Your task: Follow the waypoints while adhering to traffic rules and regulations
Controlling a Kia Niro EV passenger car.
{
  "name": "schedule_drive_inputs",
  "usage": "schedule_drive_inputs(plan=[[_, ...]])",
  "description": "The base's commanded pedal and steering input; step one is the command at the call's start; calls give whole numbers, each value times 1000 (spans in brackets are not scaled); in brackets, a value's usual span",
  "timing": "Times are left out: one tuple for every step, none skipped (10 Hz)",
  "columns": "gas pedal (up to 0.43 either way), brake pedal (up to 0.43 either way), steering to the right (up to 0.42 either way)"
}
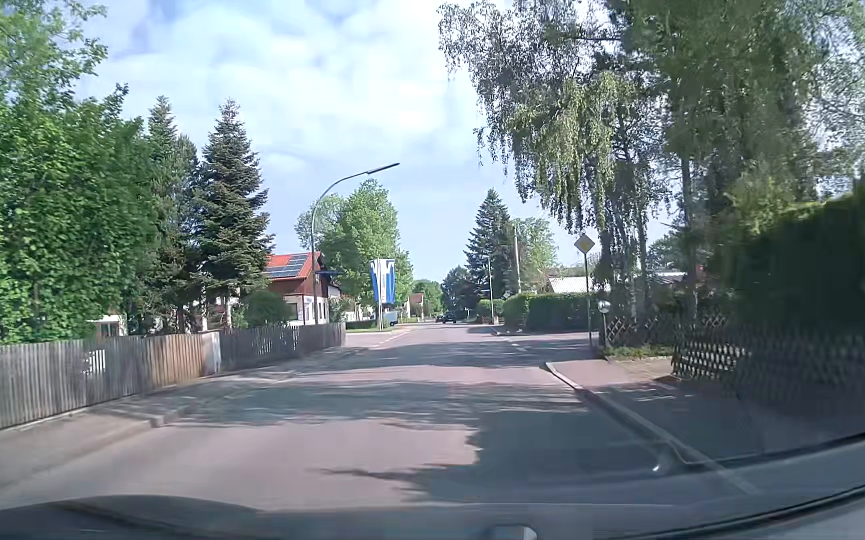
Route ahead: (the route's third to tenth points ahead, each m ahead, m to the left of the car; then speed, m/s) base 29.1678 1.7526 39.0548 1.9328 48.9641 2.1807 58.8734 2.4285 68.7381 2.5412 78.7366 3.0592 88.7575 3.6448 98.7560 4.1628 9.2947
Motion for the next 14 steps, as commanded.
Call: schedule_drive_inputs(plan=[[98, 0, 0], [98, 0, 0], [98, 0, 0], [98, 0, 0], [98, 0, 0], [98, 0, -3], [98, 0, -3], [98, 0, -3], [98, 0, -3], [98, 0, -3], [98, 0, -3], [98, 0, -3], [98, 0, -3], [98, 0, -2]])
